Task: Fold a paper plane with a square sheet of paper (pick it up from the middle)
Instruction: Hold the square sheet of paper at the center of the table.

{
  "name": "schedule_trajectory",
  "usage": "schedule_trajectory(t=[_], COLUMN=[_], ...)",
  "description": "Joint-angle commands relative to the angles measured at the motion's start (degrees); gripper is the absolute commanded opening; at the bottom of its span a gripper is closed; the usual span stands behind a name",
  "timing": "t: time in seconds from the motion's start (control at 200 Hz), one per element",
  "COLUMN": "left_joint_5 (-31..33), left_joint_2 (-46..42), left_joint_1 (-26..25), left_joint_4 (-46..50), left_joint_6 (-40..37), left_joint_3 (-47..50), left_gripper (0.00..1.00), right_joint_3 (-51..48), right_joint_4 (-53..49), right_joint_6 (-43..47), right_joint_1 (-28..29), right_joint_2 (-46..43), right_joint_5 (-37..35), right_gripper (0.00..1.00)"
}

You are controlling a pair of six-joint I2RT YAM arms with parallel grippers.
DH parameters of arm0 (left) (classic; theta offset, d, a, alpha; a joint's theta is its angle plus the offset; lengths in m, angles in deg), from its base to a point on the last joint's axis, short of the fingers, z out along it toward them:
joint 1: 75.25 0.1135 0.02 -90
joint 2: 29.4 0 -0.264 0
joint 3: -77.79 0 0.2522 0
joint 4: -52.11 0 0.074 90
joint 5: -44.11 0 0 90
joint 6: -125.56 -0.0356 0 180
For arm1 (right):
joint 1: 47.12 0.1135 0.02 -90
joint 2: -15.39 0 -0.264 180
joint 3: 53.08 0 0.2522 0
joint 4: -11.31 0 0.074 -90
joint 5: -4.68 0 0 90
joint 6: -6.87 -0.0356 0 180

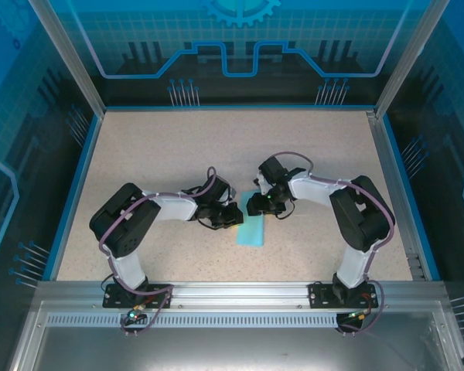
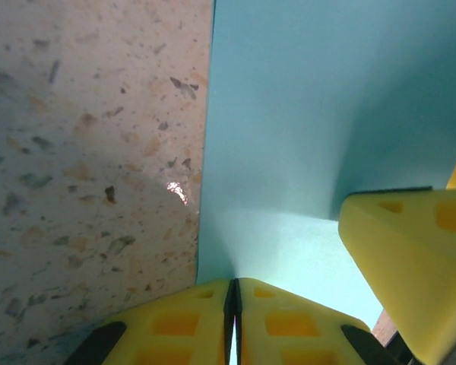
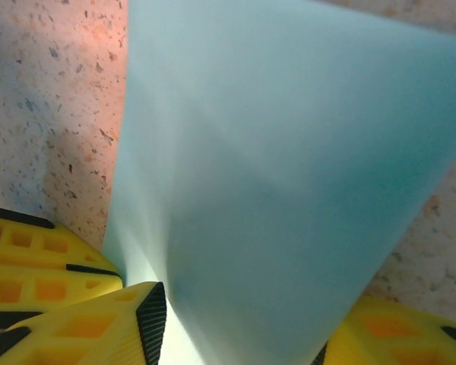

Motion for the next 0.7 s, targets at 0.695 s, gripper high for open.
schedule_trajectory(t=[0.695], left_joint_5=[6.8], left_joint_2=[3.8], left_joint_1=[-2.1], left_joint_4=[9.8], left_joint_6=[1.5], left_joint_3=[0.2], left_gripper=[0.09], right_joint_3=[-4.0], right_joint_4=[2.8], right_joint_6=[-9.9], right_joint_1=[5.7], right_joint_2=[-5.7], right_joint_5=[0.2], right_gripper=[0.17])
